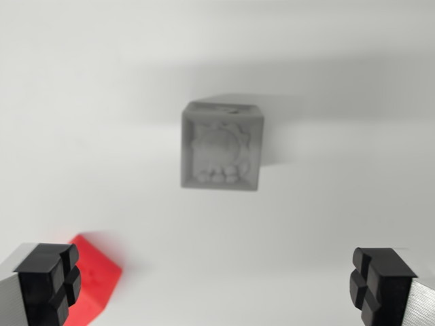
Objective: Destack cube
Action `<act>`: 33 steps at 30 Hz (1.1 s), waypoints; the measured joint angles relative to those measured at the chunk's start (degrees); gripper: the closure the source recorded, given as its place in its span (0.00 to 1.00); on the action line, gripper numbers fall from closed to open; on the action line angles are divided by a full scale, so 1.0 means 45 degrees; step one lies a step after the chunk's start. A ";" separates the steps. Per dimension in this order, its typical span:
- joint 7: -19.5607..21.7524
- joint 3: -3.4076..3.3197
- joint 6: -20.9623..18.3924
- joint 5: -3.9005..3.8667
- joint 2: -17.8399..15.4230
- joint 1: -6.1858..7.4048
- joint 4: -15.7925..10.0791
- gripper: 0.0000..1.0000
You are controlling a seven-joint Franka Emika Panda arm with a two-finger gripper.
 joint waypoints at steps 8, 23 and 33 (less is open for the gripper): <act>0.0044 -0.0002 -0.0991 -0.0068 -0.0729 0.0000 0.0267 0.00; 0.0091 -0.0002 -0.2598 -0.0125 -0.1677 0.0000 0.0929 0.00; 0.0108 -0.0002 -0.3379 -0.0145 -0.2046 0.0000 0.1345 0.00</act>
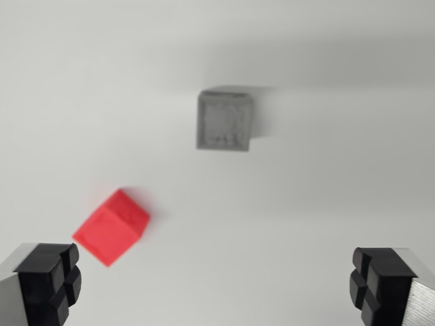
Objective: Destack cube
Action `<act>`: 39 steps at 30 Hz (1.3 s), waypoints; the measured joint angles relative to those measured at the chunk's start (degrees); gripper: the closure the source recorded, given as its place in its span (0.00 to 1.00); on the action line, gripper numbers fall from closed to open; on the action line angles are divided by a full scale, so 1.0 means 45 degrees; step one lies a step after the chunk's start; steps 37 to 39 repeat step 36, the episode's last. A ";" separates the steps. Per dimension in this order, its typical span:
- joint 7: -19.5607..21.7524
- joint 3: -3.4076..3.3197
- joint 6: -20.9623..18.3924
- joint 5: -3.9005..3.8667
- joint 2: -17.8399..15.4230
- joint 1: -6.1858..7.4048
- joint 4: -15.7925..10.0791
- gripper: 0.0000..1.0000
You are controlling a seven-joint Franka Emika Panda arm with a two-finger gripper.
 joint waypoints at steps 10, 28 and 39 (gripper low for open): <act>0.0006 0.0000 -0.0366 -0.0007 -0.0126 0.0000 0.0228 0.00; 0.0006 0.0000 -0.0389 -0.0006 -0.0112 0.0000 0.0239 0.00; 0.0006 0.0000 -0.0389 -0.0006 -0.0112 0.0000 0.0239 0.00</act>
